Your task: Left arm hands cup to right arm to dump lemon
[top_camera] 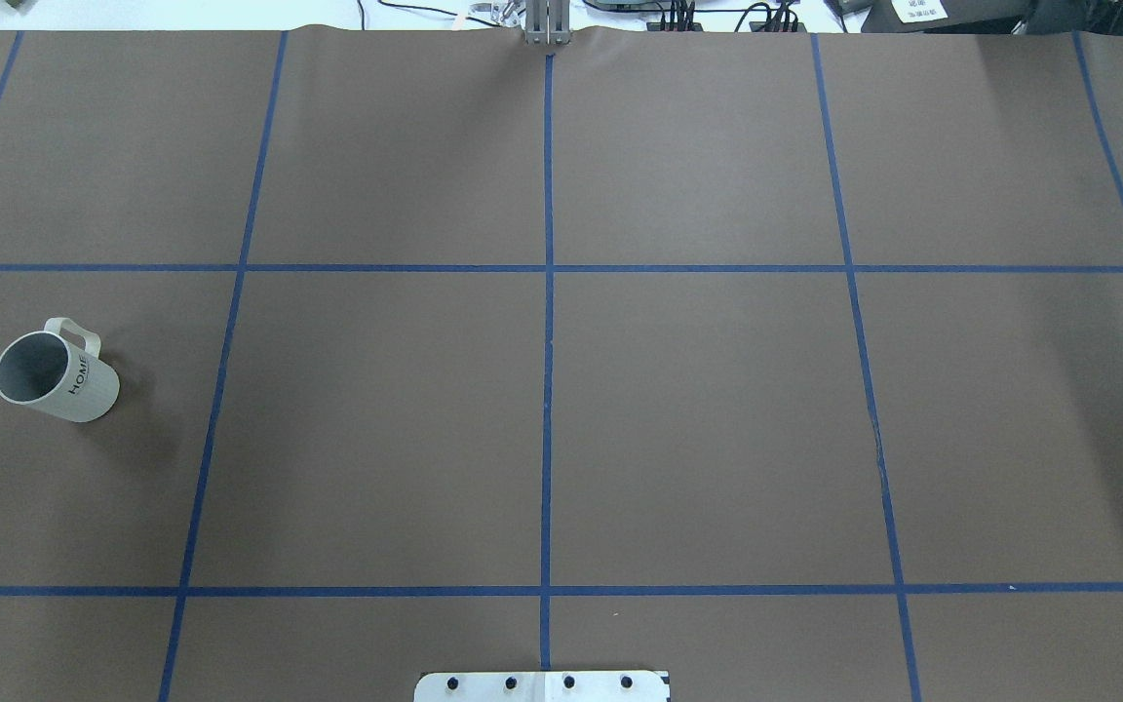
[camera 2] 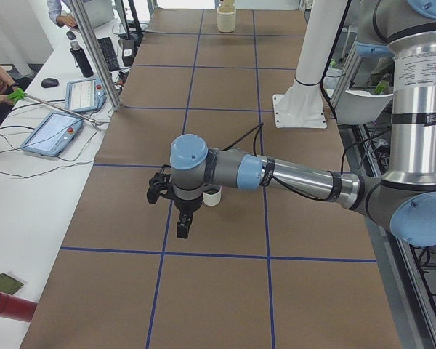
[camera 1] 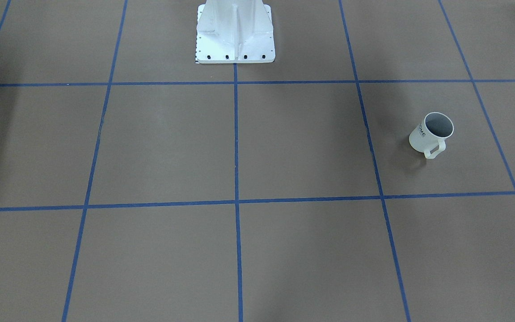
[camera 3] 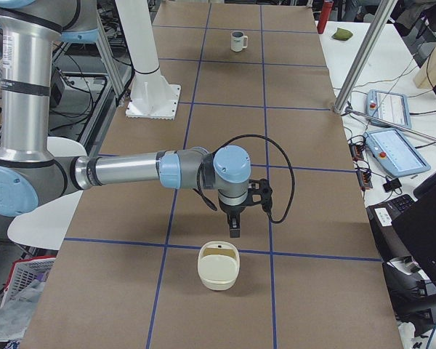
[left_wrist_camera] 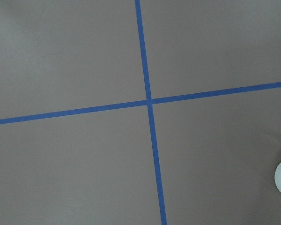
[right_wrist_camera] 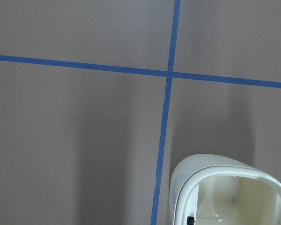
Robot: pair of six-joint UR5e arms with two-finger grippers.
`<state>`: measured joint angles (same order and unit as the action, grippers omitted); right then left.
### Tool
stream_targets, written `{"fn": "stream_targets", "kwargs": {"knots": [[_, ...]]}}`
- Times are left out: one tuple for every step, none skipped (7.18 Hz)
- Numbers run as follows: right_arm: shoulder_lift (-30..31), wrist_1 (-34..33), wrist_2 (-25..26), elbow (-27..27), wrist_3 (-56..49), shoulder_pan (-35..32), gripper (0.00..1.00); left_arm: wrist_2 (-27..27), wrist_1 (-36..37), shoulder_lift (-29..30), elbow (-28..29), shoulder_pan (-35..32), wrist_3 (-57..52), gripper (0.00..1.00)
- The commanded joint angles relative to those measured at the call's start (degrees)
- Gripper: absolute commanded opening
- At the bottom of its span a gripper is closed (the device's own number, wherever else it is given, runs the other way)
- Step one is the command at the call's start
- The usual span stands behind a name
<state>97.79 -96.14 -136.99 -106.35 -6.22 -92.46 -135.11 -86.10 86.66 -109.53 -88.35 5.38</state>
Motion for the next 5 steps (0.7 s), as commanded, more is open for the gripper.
{"fn": "stream_targets", "kwargs": {"knots": [[0.0, 0.0, 0.0, -0.7, 0.1, 0.0, 1.00, -4.2, -4.5, -0.2, -1.3, 7.7, 20.0, 1.00], [0.0, 0.0, 0.0, -0.7, 0.1, 0.0, 1.00, -3.1, -9.3, -1.9, -1.3, 10.4, 26.4, 1.00], [0.0, 0.0, -0.1, -0.8, 0.1, 0.0, 1.00, -0.4, -13.3, -2.0, -1.3, 14.4, 34.0, 1.00], [0.0, 0.0, -0.2, -0.8, 0.1, 0.0, 1.00, 2.4, -16.6, -2.4, -1.1, 18.5, 39.8, 1.00], [-0.1, 0.0, -0.2, -0.8, 0.1, 0.0, 1.00, 4.7, -18.2, -3.2, -1.0, 22.0, 42.9, 1.00]]}}
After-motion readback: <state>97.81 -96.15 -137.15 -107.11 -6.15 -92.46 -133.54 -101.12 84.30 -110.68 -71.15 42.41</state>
